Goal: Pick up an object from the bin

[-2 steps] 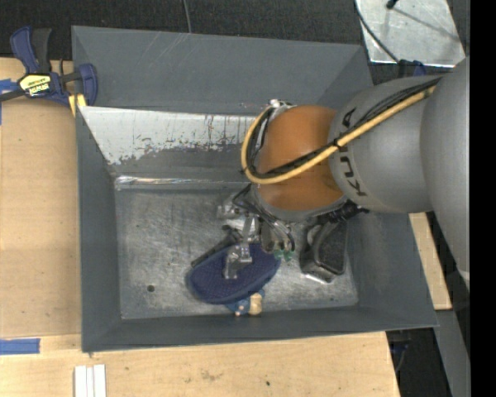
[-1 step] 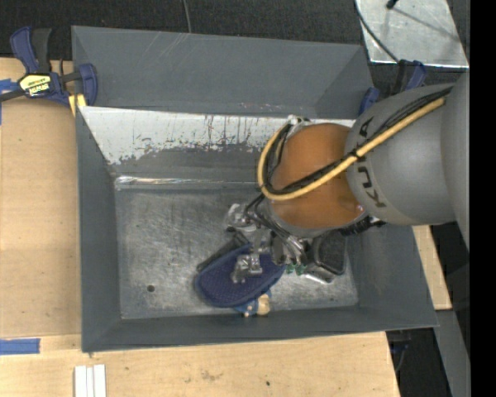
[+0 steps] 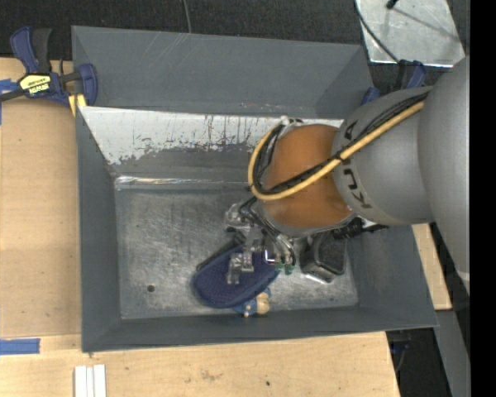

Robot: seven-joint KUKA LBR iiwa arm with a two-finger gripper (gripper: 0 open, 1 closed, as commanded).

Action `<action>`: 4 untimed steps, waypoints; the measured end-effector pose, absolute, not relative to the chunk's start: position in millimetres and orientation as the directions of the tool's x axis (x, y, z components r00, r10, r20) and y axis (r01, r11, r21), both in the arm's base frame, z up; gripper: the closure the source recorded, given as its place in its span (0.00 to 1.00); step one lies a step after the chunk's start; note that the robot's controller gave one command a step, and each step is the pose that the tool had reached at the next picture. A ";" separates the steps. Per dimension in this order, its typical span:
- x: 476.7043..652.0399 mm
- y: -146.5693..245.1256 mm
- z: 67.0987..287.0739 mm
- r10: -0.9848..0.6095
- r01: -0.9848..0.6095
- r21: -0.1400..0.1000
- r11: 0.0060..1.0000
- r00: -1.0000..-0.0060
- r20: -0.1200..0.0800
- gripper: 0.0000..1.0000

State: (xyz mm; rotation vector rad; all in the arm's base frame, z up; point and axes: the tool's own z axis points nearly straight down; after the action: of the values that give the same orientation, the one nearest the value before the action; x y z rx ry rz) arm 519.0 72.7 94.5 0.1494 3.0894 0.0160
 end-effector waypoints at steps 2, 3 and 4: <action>519.7 73.1 90.8 0.099 0.098 0.015 0.995 -0.993 -0.061 0.00; 485.9 25.4 184.9 0.006 0.006 -0.001 1.000 -1.000 -0.009 0.00; 486.6 75.4 118.1 0.178 0.178 0.002 0.984 -0.984 -0.002 0.00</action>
Offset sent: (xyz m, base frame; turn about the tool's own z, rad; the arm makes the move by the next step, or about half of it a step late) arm 0.0000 0.0000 0.0000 0.0000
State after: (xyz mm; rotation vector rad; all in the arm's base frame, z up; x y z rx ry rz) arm 486.6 75.4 118.1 0.2798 3.1267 0.0022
